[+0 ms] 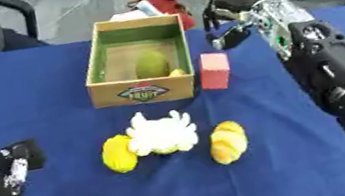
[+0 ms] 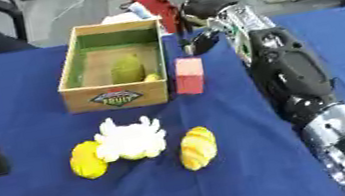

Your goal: Pick up objects on the table and place them in the box.

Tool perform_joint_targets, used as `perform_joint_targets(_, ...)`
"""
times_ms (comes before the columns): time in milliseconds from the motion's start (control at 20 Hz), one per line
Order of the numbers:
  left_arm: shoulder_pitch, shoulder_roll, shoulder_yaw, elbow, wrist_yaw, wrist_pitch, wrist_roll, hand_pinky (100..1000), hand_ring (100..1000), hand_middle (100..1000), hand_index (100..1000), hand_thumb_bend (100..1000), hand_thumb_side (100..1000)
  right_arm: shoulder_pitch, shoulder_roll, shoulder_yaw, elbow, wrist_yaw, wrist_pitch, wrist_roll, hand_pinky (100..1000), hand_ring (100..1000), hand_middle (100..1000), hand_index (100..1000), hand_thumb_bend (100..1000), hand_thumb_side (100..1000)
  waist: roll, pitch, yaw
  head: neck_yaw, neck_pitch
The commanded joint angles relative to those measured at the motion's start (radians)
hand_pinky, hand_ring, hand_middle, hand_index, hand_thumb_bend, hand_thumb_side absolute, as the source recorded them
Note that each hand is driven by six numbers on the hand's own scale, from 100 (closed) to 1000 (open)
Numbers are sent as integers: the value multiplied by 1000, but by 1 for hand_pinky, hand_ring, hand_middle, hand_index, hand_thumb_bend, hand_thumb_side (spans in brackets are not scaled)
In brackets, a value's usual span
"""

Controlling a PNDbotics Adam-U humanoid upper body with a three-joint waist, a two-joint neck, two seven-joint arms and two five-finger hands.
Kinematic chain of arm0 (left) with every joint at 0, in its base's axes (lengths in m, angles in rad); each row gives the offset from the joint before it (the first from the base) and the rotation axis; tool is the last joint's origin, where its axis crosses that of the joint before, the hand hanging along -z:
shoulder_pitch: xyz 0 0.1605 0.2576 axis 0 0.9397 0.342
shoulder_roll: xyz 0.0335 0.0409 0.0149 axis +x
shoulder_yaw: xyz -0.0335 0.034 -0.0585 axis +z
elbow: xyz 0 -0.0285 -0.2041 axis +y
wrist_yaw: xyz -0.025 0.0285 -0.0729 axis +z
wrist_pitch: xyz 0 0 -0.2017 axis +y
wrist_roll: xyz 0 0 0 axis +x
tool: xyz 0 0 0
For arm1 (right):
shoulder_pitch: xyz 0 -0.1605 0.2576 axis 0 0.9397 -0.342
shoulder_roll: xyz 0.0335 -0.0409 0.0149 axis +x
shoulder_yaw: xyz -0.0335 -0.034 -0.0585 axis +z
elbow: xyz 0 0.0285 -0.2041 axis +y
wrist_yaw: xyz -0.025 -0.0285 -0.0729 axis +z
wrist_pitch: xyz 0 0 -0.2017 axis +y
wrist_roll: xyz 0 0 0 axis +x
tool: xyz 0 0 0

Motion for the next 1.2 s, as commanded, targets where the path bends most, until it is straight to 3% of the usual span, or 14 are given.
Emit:
perform_joint_targets(50,-2,12,9,-15,-3,1,4,656,621,574,742,100,727,-18,-29,8,13,-41,-5,134,876,980,1000,1000,100,691,-10,-22,-3,4,-5)
perform_joint_targets(300,-5,12,7,-15,-4,1,2,656,621,574,742,100,726,-8,-21,7,30,-11,36,227,898,1000,1000,1000,100,797,-9,-17,-1,4,-11)
perform_joint_targets(950,-14,16,8,-17,-5,1,3,656,620,572,742,100,728,8,2,-23,113,57,92,173,896,1000,1000,1000,100,806,-6,5,7,-1,-23)
perform_joint_targets(1100,-14,16,8,-18,-5,1,3,656,620,572,742,100,728,17,5,-24,125,53,85,170,889,1000,1000,1000,100,851,-5,6,6,1,-23)
perform_joint_targets(1200,-14,16,9,-18,-5,1,4,656,620,572,742,100,728,22,6,-26,125,23,73,173,872,994,1000,1000,100,945,-5,6,5,2,-22)
